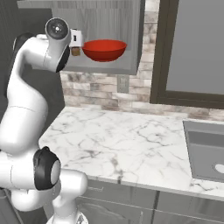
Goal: Take the cinnamon bottle from the cabinet and place it on the dining table, next to the plate with the cupcake. Then take the chocolate from the dining counter and place it on the cupcake plate.
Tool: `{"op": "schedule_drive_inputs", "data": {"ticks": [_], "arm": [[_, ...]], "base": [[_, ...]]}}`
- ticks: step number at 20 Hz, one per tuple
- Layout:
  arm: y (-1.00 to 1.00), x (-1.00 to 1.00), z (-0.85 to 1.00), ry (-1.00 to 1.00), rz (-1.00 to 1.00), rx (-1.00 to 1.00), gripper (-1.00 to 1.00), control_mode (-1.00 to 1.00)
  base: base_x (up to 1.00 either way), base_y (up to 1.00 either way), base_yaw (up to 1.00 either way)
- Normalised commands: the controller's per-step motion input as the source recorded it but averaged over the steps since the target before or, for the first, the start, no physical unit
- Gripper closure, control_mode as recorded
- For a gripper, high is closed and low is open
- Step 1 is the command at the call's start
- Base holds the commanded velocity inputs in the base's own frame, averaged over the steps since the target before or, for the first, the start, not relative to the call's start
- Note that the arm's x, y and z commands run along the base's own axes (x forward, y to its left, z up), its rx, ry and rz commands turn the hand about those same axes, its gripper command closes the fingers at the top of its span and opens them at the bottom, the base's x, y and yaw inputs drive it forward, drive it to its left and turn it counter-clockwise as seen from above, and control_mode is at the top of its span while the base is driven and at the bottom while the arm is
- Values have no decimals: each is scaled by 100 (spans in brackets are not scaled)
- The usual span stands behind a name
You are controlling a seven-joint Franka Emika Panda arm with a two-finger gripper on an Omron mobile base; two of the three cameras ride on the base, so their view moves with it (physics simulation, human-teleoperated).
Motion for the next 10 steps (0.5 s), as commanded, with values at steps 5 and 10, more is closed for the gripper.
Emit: {"op": "schedule_drive_inputs", "data": {"ticks": [5, 10], "arm": [[-1, 31, 0, 0, 7, -2, -100, -100], [0, 29, -2, 0, 2, -12, -100, -100]], "base": [[0, 0, 0], [0, 0, 0]]}}
